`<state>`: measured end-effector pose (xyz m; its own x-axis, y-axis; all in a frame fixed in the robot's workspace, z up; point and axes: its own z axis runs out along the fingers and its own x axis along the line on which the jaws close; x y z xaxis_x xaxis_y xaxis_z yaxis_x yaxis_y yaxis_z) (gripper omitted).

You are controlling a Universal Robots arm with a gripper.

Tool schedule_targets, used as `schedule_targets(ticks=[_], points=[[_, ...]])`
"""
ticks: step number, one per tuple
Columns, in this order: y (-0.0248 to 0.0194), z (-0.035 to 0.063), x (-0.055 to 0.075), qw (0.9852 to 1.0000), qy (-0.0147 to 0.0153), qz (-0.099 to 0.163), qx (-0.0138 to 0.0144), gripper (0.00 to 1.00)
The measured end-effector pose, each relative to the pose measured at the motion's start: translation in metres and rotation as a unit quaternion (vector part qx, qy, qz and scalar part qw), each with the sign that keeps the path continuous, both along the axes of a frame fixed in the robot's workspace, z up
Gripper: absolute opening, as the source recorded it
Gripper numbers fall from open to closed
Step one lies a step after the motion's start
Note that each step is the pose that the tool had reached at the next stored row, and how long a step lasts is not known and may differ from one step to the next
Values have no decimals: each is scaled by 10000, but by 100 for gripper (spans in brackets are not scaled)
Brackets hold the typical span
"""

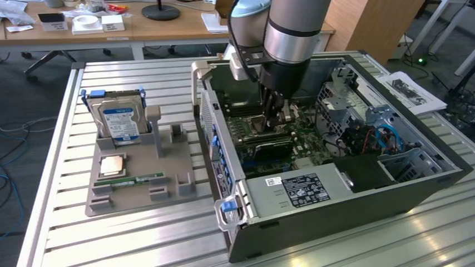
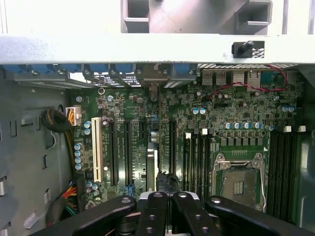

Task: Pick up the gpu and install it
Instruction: 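Press down on the gpu until it lock into place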

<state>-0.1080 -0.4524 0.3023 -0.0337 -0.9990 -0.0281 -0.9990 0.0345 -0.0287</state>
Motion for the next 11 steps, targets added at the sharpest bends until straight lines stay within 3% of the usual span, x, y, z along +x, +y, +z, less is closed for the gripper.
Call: schedule_targets(ticks=[11], points=[[0,0,122,10000,0,0,0,11]])
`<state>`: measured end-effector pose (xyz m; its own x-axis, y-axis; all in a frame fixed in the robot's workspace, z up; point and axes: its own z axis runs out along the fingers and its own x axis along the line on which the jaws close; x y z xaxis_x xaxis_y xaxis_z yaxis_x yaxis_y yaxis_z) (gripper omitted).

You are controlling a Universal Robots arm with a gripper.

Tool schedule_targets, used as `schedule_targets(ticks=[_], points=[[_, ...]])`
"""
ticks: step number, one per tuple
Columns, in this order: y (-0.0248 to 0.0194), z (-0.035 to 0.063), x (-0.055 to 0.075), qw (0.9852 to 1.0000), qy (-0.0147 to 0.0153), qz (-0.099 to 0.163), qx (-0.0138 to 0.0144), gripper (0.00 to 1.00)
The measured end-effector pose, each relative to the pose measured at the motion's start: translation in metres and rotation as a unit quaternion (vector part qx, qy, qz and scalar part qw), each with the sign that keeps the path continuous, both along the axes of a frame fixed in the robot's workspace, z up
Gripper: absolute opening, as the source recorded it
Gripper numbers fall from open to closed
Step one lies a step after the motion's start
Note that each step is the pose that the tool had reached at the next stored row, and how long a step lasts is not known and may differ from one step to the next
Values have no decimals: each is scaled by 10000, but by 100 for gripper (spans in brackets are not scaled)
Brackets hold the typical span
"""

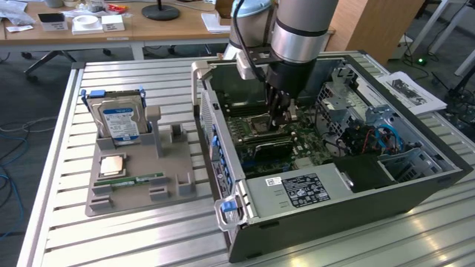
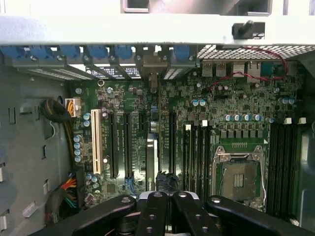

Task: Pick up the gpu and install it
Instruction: 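Press down on the gpu until it lock into place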

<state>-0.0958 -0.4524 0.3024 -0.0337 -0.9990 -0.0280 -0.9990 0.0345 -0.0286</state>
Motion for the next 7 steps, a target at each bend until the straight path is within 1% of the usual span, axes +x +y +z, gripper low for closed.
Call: schedule_targets(ticks=[7], points=[[0,0,7,10000,0,0,0,11]])
